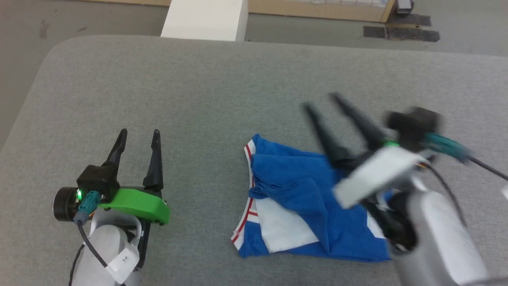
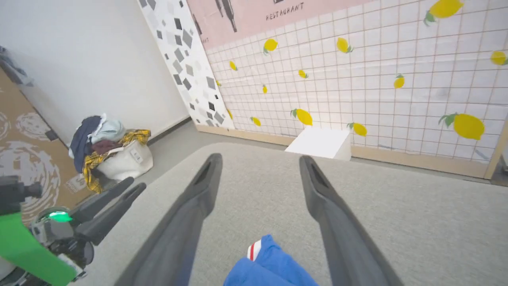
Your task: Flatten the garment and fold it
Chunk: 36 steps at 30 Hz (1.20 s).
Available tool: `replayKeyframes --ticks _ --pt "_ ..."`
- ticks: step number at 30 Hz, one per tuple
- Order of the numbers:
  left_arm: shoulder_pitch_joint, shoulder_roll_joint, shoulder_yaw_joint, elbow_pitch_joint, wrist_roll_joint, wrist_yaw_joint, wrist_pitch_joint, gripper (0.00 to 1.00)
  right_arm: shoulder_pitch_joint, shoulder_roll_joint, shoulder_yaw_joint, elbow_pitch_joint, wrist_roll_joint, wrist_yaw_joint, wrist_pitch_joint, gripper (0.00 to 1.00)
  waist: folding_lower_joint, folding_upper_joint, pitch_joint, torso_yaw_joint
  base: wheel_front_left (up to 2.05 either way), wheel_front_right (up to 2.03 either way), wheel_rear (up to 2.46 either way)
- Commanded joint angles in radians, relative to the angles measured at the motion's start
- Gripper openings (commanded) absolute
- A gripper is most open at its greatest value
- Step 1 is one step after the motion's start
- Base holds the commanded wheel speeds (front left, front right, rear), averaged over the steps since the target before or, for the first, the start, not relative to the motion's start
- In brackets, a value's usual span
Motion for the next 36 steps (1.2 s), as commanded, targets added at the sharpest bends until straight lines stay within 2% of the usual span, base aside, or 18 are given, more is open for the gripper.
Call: replayKeyframes --ticks 1,6,9,12,20,28,29,30,31,32,36 --pt "0.017 -0.005 0.006 -0.005 0.006 -0.003 -0.005 1.00 0.052 -0.001 -0.047 -0.026 -0.030 -0.002 -0.037 1.00 0.0000 0.0000 -0.021 -0.022 0.00 0.00 0.00" --pt "0.031 -0.010 0.010 -0.009 0.010 -0.007 -0.005 1.00 0.196 -0.001 -0.239 -0.088 -0.100 -0.002 -0.101 1.00 0.0000 0.0000 -0.038 -0.038 0.00 0.00 0.00" --pt "0.033 -0.013 0.012 -0.011 0.011 -0.010 -0.005 1.00 0.267 -0.001 -0.336 -0.057 -0.079 -0.002 -0.081 1.00 0.0000 0.0000 -0.042 -0.044 0.00 0.00 0.00" --pt "0.035 -0.014 0.015 -0.011 0.014 -0.013 -0.005 1.00 0.300 -0.001 -0.380 0.012 -0.039 -0.002 -0.036 1.00 0.0000 0.0000 -0.042 -0.050 0.00 0.00 0.00" --pt "0.033 -0.017 0.017 -0.003 0.019 -0.019 -0.005 1.00 0.274 -0.001 -0.335 0.236 0.045 -0.002 0.155 1.00 0.0000 0.0000 -0.041 -0.052 0.00 0.00 0.00" --pt "0.037 -0.023 0.013 0.004 0.024 -0.026 -0.005 1.00 0.207 -0.001 -0.269 0.390 0.150 -0.002 0.255 1.00 0.0000 0.0000 -0.044 -0.042 0.00 0.00 0.00" --pt "0.039 -0.024 0.014 0.004 0.025 -0.027 -0.005 1.00 0.200 -0.001 -0.260 0.399 0.147 -0.002 0.261 0.66 0.0000 0.0000 -0.044 -0.042 0.00 0.00 0.00" --pt "0.040 -0.024 0.015 0.004 0.026 -0.027 -0.005 1.00 0.192 -0.001 -0.253 0.408 0.140 -0.002 0.266 0.40 0.0000 0.0000 -0.044 -0.042 0.00 0.00 0.00" --pt "0.041 -0.024 0.016 0.005 0.026 -0.027 -0.005 1.00 0.186 -0.001 -0.247 0.413 0.128 -0.002 0.272 0.18 0.0000 0.0000 -0.044 -0.043 0.00 0.00 0.00" --pt "0.042 -0.025 0.017 0.005 0.027 -0.027 -0.005 1.00 0.179 -0.001 -0.243 0.413 0.109 -0.002 0.275 0.00 0.0000 0.0000 -0.044 -0.045 0.00 0.00 0.00" --pt "0.053 -0.020 0.034 -0.003 0.026 -0.021 -0.005 1.00 0.143 -0.001 -0.237 0.366 -0.026 -0.002 0.284 0.00 0.0000 0.0000 -0.035 -0.078 0.00 0.00 0.00"
